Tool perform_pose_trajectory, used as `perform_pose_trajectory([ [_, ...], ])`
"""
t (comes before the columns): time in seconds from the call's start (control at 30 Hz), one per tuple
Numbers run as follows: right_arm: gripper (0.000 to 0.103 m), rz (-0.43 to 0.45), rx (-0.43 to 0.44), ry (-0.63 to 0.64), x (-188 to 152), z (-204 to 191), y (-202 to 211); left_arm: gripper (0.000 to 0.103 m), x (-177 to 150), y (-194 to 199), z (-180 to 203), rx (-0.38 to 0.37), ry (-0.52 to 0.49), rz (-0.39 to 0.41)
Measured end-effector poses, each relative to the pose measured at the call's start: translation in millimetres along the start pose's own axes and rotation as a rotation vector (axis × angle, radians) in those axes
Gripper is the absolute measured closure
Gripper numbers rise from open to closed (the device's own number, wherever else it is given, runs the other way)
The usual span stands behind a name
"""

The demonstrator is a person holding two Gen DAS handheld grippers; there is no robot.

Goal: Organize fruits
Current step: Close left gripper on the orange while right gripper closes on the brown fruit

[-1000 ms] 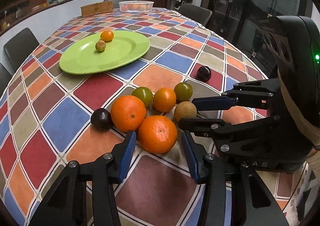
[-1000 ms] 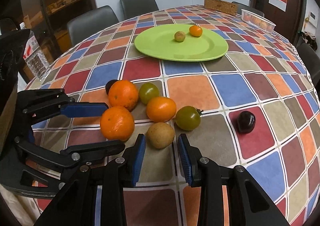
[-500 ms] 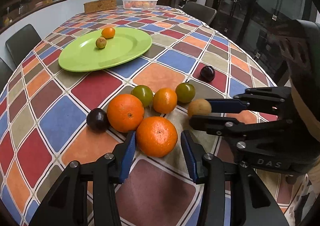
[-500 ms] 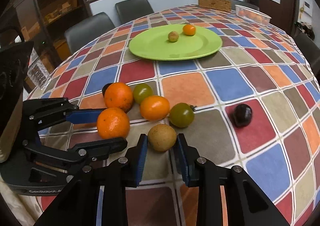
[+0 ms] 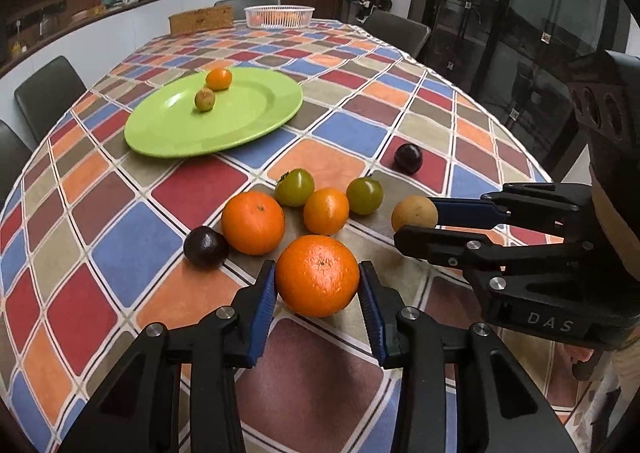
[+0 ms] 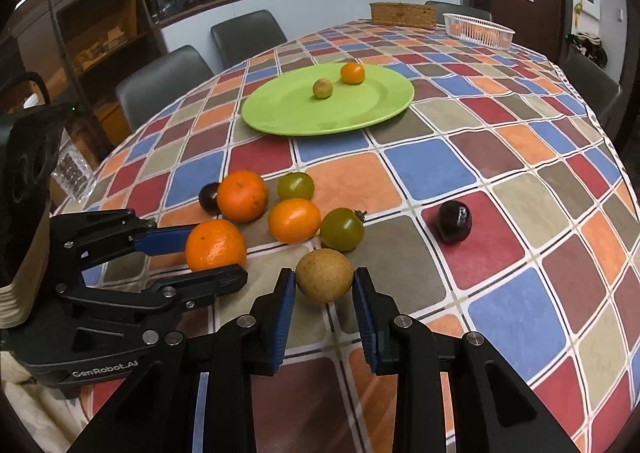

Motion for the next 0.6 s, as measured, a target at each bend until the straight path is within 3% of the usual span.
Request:
perform_pose_trajectory([
  [0.6, 0.072, 0.099, -0.052, -0.013, 27, -21, 31, 0.064, 25, 43, -11, -0.012, -0.007, 0.107],
])
Point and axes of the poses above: each gripper's, at about its wrist camera, not at the fingertips, and y roughly against the way its jaws point, z to its right, x to its top, the point moved 2 cm from there along -y, roughly the way its jaws point, and after that the axes turned 9 degrees about z, right-handed, at the moved point
